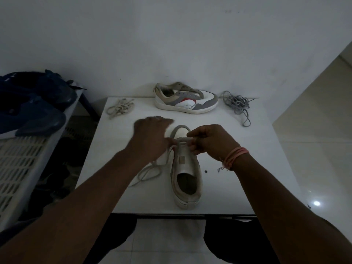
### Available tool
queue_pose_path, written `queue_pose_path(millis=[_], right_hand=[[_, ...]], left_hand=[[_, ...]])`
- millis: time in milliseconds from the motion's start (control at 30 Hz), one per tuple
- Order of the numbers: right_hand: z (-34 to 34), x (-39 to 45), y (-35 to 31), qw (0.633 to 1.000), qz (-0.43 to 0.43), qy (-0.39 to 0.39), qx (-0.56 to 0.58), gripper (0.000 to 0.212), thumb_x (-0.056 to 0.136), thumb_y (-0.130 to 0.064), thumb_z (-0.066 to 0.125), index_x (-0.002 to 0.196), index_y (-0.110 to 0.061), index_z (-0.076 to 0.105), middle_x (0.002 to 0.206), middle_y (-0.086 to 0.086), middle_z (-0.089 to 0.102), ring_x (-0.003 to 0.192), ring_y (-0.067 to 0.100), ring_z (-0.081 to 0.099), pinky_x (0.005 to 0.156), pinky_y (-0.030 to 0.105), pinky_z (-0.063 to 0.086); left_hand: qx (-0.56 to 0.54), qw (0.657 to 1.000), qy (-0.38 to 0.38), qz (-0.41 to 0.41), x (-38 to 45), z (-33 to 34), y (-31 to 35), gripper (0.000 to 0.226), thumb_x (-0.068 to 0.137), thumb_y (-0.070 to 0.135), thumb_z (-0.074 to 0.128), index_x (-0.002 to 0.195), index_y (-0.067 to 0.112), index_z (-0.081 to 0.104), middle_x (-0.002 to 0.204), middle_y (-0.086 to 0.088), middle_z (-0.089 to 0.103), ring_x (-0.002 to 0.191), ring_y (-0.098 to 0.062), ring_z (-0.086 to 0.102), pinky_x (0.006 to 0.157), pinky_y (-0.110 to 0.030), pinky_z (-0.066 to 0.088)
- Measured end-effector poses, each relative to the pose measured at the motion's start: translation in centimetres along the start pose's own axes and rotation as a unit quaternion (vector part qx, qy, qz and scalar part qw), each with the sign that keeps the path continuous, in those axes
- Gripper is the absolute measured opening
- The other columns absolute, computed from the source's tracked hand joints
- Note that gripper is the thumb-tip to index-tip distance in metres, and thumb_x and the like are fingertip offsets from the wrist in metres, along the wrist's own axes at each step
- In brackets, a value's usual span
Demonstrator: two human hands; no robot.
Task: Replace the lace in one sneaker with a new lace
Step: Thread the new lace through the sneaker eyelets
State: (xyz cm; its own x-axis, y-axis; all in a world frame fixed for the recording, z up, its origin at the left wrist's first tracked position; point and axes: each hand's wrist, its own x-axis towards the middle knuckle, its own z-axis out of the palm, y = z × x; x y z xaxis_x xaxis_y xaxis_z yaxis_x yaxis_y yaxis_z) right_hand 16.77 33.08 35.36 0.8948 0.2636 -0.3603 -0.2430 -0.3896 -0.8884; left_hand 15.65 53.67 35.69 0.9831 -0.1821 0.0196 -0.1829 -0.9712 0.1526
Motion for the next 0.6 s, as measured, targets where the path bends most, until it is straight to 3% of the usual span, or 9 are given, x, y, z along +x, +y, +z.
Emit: queue_pose_path(millis=[67, 133, 233, 367, 433, 500, 600], right_hand=[[0.3, -0.2, -0.5, 0.999, -0.001, -0.011, 0.042, 0.018, 0.091, 0.008, 0.061, 0.107, 0.0, 0.063, 0.086, 0.018, 0.073, 0.068, 0.02, 0.073, 0.061, 0.026, 0.06], [0.3, -0.2, -0.4, 0.999, 0.003, 0.005, 0.051, 0.016, 0.089, 0.003, 0.068, 0.102, 0.0, 0.059, 0.084, 0.022, 0.074, 0.068, 0.026, 0.074, 0.062, 0.034, 0.062], [-0.3, 0.0, 0.7, 0.998, -0.001, 0.059, -0.031, 0.027, 0.082, -0.014, 0.082, 0.094, -0.004, 0.06, 0.075, 0.015, 0.074, 0.067, 0.027, 0.074, 0.063, 0.038, 0.063], [0.1, -0.1, 1.1, 0.982, -0.014, 0.041, -0.183, 0.027, 0.08, -0.031, 0.083, 0.095, -0.015, 0.068, 0.086, 0.003, 0.072, 0.068, 0.018, 0.072, 0.066, 0.032, 0.061], [0.8, -0.1, 1.4, 0.981, -0.006, 0.031, -0.192, 0.019, 0.085, -0.027, 0.077, 0.097, -0.014, 0.071, 0.088, 0.004, 0.072, 0.071, 0.017, 0.072, 0.071, 0.031, 0.061], [1.1, 0.0, 1.7, 0.981, 0.006, 0.054, -0.185, 0.009, 0.089, -0.018, 0.069, 0.094, -0.012, 0.075, 0.086, 0.006, 0.073, 0.074, 0.019, 0.072, 0.076, 0.037, 0.062], [0.7, 0.3, 1.9, 0.989, 0.048, 0.058, -0.131, 0.013, 0.089, -0.008, 0.065, 0.093, -0.008, 0.077, 0.087, 0.011, 0.074, 0.078, 0.024, 0.073, 0.076, 0.039, 0.063]], left_hand=[[-0.176, 0.982, -0.014, 0.062, -0.3, 0.3, 2.0, 0.046, 0.09, 0.041, 0.06, 0.133, 0.027, 0.065, 0.119, -0.001, 0.073, 0.109, -0.02, 0.068, 0.098, -0.042, 0.051], [-0.234, 0.971, 0.001, 0.046, -0.4, 1.1, 2.6, 0.028, 0.094, 0.021, 0.063, 0.12, 0.024, 0.074, 0.106, 0.002, 0.077, 0.095, -0.015, 0.07, 0.091, -0.039, 0.055], [-0.212, 0.977, 0.036, -0.004, -0.4, 2.2, 2.4, 0.017, 0.092, 0.016, 0.068, 0.101, 0.024, 0.08, 0.094, 0.003, 0.078, 0.084, -0.012, 0.069, 0.082, -0.034, 0.057], [-0.223, 0.973, 0.037, -0.047, -0.8, 3.6, 2.8, 0.018, 0.091, 0.027, 0.07, 0.105, 0.024, 0.08, 0.093, 0.0, 0.077, 0.084, -0.015, 0.069, 0.077, -0.029, 0.054], [-0.208, 0.976, 0.041, -0.046, -1.1, 4.4, 3.3, 0.019, 0.091, 0.03, 0.07, 0.104, 0.023, 0.081, 0.09, -0.003, 0.076, 0.083, -0.017, 0.068, 0.072, -0.026, 0.048], [-0.187, 0.979, 0.058, -0.051, -1.3, 5.1, 3.7, 0.021, 0.092, 0.034, 0.067, 0.099, 0.02, 0.082, 0.086, -0.006, 0.075, 0.081, -0.021, 0.069, 0.071, -0.032, 0.051], [-0.169, 0.981, 0.075, -0.056, -1.3, 5.8, 3.8, 0.025, 0.092, 0.034, 0.065, 0.093, 0.016, 0.082, 0.084, -0.009, 0.073, 0.081, -0.026, 0.068, 0.071, -0.039, 0.053]])
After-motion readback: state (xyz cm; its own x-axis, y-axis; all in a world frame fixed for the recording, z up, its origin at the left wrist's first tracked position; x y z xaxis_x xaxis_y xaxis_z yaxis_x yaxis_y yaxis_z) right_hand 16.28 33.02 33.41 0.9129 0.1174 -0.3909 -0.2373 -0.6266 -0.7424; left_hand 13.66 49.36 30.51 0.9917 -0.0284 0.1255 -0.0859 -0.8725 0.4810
